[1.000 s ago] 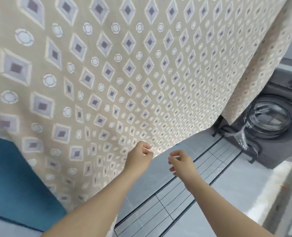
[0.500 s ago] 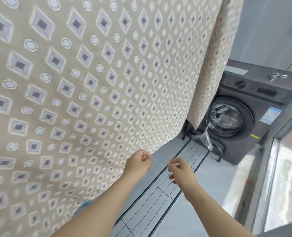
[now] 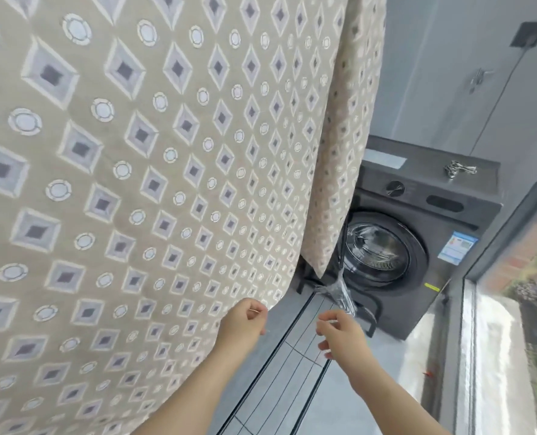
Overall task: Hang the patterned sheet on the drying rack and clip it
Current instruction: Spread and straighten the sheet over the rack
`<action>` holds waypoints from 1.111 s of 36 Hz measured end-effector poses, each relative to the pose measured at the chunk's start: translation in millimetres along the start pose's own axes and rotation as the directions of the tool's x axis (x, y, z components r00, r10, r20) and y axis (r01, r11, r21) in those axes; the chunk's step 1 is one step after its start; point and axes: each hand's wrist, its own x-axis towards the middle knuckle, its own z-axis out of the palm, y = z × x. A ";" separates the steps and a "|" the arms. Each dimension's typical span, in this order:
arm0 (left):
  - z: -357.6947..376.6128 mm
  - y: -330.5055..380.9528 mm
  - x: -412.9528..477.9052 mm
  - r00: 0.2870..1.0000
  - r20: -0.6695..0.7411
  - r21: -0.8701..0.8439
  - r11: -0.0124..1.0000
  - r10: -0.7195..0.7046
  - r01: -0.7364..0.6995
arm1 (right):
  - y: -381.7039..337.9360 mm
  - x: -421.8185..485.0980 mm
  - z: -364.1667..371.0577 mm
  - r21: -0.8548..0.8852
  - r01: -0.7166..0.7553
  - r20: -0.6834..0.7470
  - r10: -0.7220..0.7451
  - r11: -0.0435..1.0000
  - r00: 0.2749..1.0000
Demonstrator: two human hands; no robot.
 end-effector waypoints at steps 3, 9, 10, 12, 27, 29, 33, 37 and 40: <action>24.8 19.4 33.8 0.999 0.037 0.033 0.999 -0.003 0.002 | -8.1 32.5 -21.6 0.012 -0.021 -0.010 0.021 1.000 1.000; 67.9 60.1 91.2 0.998 0.063 0.079 0.997 0.017 -0.022 | -15.8 95.5 -63.5 0.068 -0.035 -0.046 0.038 0.997 0.998; 75.0 66.4 101.4 0.998 0.061 0.084 0.996 0.023 -0.028 | -17.0 106.5 -70.1 0.072 -0.030 -0.047 0.033 0.997 0.998; 90.9 78.3 122.1 0.998 0.058 0.097 0.995 0.032 -0.038 | -19.2 129.6 -84.4 0.084 -0.020 -0.043 0.024 0.996 0.999; 242.4 180.9 278.1 0.994 -0.103 0.081 0.997 0.023 -0.014 | -57.1 357.1 -252.8 -0.037 0.027 0.069 -0.025 0.999 0.997; 253.5 190.8 295.2 0.990 -0.142 0.054 0.999 0.018 -0.010 | -70.2 387.2 -265.3 -0.031 0.045 0.072 -0.042 0.999 0.997; 264.2 204.2 326.0 0.980 -0.200 0.017 1.000 0.006 -0.003 | -99.8 434.7 -271.6 -0.001 0.082 0.124 -0.081 0.997 0.989; 265.4 219.5 360.6 0.968 -0.252 -0.005 1.000 0.023 -0.025 | -131.4 474.1 -266.8 -0.037 0.146 0.153 -0.138 0.989 0.978; 265.8 232.5 386.9 0.964 -0.259 0.026 0.998 0.057 -0.052 | -150.1 498.0 -261.8 -0.035 0.157 0.150 -0.150 0.987 0.977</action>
